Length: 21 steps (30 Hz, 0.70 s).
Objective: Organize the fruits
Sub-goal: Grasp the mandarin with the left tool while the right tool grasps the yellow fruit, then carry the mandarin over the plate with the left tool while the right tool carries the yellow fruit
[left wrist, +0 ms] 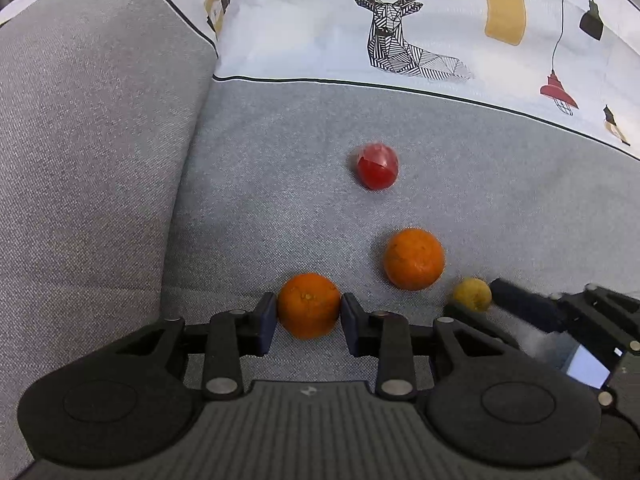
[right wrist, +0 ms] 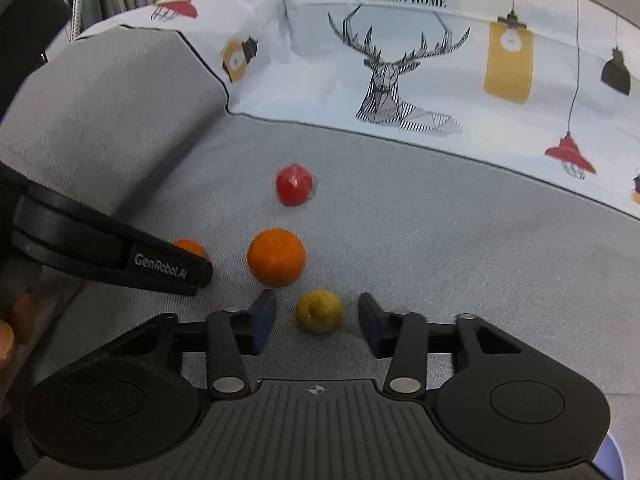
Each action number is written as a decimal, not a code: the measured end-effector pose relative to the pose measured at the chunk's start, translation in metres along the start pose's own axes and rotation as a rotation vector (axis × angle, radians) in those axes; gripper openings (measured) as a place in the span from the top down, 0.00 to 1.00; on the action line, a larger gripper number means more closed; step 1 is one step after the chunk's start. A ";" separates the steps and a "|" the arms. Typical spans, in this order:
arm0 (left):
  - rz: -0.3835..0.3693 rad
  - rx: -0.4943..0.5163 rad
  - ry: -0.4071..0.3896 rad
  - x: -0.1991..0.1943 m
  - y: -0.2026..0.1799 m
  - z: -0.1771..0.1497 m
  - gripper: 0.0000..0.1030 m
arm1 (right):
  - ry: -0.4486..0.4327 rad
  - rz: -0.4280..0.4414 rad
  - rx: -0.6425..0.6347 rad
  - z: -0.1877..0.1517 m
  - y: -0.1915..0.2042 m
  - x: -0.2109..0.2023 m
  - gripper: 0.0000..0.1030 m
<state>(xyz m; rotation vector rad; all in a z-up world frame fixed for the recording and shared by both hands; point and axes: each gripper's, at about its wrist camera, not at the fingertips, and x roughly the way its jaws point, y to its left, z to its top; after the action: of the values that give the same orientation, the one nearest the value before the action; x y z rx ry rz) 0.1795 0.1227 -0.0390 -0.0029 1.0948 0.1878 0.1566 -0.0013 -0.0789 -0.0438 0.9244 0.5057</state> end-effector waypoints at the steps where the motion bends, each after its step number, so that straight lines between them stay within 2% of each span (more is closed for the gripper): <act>1: 0.001 0.002 -0.001 -0.001 0.000 0.000 0.64 | 0.005 -0.005 0.005 -0.001 -0.001 0.001 0.73; 5: 0.000 0.008 -0.007 -0.003 -0.001 -0.002 0.64 | -0.012 0.000 0.026 -0.001 -0.002 -0.006 0.73; 8: 0.007 0.018 -0.035 -0.010 -0.004 -0.004 0.64 | -0.049 0.001 0.045 0.001 -0.004 -0.029 0.73; 15: -0.014 0.101 -0.196 -0.049 -0.022 -0.016 0.64 | -0.160 -0.073 0.124 0.006 -0.025 -0.115 0.73; 18: -0.017 0.143 -0.259 -0.068 -0.030 -0.023 0.64 | -0.215 -0.120 0.130 -0.005 -0.034 -0.154 0.73; 21: -0.011 0.188 -0.325 -0.086 -0.038 -0.031 0.64 | -0.243 -0.149 0.179 -0.025 -0.043 -0.177 0.73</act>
<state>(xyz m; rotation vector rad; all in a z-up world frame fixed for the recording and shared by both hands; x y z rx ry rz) 0.1196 0.0691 0.0187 0.1842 0.7839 0.0712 0.0692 -0.1162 0.0350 0.1086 0.7186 0.2815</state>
